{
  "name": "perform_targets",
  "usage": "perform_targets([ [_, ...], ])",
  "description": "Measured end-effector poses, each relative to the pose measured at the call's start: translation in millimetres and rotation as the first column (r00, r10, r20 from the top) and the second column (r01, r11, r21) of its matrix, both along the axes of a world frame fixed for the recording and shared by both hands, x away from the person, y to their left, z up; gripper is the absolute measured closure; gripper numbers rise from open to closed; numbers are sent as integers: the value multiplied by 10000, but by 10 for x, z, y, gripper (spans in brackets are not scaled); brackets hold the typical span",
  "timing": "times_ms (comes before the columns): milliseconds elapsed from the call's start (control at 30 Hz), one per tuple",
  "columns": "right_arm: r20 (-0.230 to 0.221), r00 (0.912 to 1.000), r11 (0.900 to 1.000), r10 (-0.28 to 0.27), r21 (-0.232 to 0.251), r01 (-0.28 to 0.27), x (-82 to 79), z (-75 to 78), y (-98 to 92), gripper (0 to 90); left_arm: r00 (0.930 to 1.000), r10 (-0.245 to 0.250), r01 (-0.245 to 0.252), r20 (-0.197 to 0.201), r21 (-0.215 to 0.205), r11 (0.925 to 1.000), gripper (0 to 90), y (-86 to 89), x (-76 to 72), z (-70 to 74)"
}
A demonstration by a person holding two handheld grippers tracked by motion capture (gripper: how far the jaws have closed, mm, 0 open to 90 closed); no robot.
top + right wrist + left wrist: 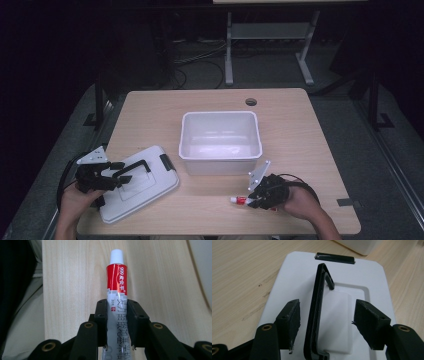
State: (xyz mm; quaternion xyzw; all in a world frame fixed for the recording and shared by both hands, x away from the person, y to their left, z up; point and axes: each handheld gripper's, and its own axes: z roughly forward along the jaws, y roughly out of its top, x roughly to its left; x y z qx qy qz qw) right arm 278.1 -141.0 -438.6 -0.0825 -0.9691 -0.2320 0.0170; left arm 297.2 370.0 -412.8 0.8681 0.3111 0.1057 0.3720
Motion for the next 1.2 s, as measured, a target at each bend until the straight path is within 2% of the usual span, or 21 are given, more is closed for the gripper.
perform_targets([
  [300,186,9990,9992,396,49,-397,17,210,93,717,10000,29,-29,0,-80,10000,369,26,-2,6],
  [333,222,9985,9987,508,7,-508,20,271,119,717,10000,40,-40,2,-94,9999,369,29,-3,6],
  [400,235,9984,9986,523,14,-523,23,290,125,717,10000,29,-29,4,-83,10000,368,31,-2,6],
  [533,257,9977,9981,620,18,-621,53,422,154,716,10000,40,-40,9,-83,10000,367,37,-1,6],
  [1033,362,9955,9962,870,-64,-869,94,636,247,716,10000,69,-69,39,-119,9999,359,54,-5,14],
  [1200,387,9954,9961,878,59,-881,113,722,255,717,10000,87,-86,32,-123,9999,355,55,-1,11],
])
